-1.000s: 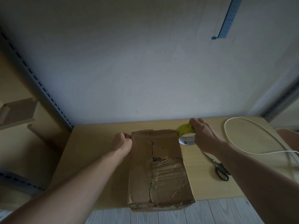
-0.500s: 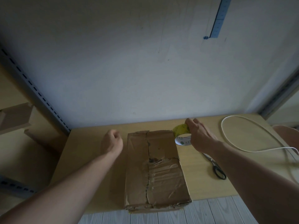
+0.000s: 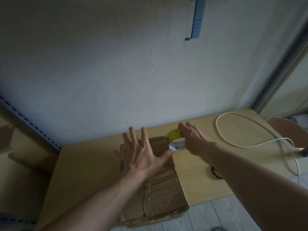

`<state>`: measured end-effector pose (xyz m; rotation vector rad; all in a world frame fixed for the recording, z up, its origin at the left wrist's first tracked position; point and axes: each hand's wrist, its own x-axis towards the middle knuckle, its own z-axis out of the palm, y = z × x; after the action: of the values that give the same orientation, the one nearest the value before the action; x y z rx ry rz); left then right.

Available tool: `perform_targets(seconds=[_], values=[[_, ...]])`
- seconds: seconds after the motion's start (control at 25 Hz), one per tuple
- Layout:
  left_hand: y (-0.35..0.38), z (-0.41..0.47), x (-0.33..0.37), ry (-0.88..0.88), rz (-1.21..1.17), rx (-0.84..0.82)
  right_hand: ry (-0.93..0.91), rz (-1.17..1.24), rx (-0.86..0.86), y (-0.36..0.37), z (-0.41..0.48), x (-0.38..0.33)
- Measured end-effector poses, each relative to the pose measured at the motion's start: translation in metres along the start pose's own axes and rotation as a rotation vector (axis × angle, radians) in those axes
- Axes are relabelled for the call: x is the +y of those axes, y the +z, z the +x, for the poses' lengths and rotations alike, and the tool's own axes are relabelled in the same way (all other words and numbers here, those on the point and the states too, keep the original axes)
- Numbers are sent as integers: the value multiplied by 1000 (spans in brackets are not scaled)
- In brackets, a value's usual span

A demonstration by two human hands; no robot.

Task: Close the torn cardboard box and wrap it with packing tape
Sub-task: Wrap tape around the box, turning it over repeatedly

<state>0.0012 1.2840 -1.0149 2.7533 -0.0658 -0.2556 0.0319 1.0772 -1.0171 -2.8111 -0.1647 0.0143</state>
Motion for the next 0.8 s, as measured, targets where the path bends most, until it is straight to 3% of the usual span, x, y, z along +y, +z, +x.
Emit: perform_targets(seconds=[0.12,0.28,0.52,0.64,0.8], values=[[7,-1,39,-197,-56,-196,-30,-7,-13,-1,-1,2],[14,6,45,-256,-75,-131,-45,-3,-26,-8,-5,-1],[-6,1,19,-202,-189,-86,50,299,111,-34,0,-22],[-36,-2,-15,-176,-276,-49,-11,374,130,-42,5,-52],[-69,-11,-60,-96,-585,-35,-133,474,85,-38,14,-103]])
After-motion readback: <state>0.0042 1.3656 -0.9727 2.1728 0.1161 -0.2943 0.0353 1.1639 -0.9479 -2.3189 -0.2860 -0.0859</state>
